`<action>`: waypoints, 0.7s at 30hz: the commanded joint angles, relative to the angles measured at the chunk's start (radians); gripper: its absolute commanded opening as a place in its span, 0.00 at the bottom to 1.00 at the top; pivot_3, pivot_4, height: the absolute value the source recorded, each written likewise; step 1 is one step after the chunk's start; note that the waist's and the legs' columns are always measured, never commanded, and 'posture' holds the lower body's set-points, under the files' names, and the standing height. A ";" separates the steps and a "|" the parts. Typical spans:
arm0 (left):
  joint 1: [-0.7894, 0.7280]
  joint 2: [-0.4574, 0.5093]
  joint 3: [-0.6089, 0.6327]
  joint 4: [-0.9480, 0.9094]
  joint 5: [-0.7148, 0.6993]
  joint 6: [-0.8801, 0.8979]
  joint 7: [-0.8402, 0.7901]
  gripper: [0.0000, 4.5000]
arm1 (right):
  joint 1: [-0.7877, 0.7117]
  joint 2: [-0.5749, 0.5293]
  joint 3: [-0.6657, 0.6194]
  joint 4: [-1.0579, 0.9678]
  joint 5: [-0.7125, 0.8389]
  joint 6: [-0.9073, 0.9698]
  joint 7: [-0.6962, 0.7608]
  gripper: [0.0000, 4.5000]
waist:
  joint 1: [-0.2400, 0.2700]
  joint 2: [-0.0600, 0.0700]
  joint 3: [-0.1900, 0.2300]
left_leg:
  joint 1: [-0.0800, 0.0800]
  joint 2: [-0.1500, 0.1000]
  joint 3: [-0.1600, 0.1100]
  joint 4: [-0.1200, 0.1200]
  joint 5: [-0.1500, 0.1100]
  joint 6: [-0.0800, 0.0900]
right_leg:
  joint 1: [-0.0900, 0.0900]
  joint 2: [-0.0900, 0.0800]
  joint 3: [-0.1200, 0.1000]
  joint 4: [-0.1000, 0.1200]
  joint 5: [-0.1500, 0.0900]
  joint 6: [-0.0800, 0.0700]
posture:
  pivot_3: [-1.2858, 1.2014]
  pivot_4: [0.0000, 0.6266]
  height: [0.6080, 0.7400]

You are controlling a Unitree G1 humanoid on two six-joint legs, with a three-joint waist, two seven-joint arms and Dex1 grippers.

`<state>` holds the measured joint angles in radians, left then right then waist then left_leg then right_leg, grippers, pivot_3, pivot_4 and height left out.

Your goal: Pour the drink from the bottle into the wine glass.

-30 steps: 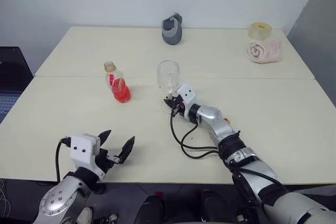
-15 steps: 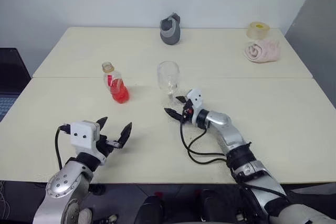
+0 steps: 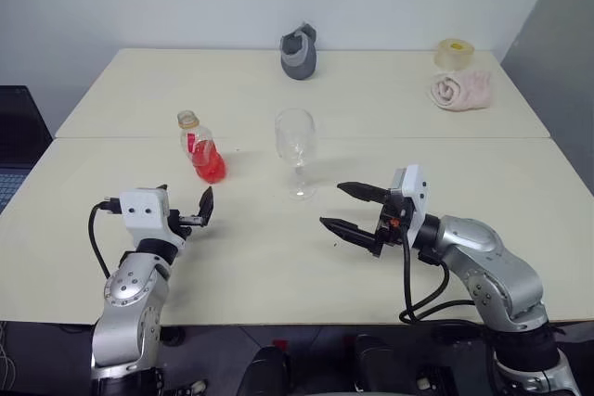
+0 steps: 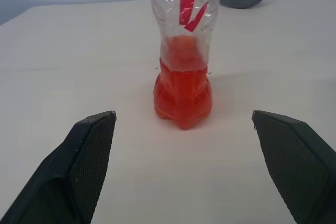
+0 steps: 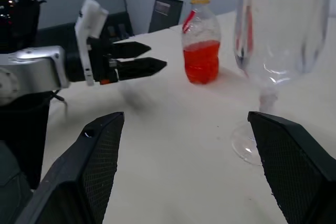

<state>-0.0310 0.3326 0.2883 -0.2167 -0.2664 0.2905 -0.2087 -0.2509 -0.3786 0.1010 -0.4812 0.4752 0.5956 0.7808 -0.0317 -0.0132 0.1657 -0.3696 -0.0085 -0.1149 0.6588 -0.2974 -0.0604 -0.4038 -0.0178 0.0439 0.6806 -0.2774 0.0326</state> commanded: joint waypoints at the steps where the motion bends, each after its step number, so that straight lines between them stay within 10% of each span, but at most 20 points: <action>1: -0.059 0.029 0.034 0.041 -0.013 -0.027 -0.019 1.00 | -0.027 0.011 -0.010 -0.023 0.019 -0.004 -0.037 0.89 | 0.000 0.000 0.000 | 0.000 0.000 0.000 0.000 0.000 0.000 | 0.000 0.000 0.000 0.000 0.000 0.000 | 0.52 0.24 1.00; 21: -0.473 0.089 -0.035 0.579 0.042 -0.204 -0.179 1.00 | -0.034 0.018 -0.001 -0.100 0.063 0.059 -0.161 0.89 | 0.001 0.000 0.000 | -0.001 0.000 0.000 0.001 0.000 0.000 | -0.001 0.000 -0.001 0.000 0.000 0.000 | 0.52 0.24 1.00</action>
<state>-0.4768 0.4012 0.2586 0.3416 -0.2403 0.1336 -0.3789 -0.2835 -0.3677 0.1027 -0.5391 0.5168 0.6580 0.6288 -0.0308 -0.0134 0.1657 -0.3711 -0.0090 -0.1157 0.6602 -0.2972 -0.0607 -0.4045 -0.0180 0.0425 0.6806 -0.2773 0.0327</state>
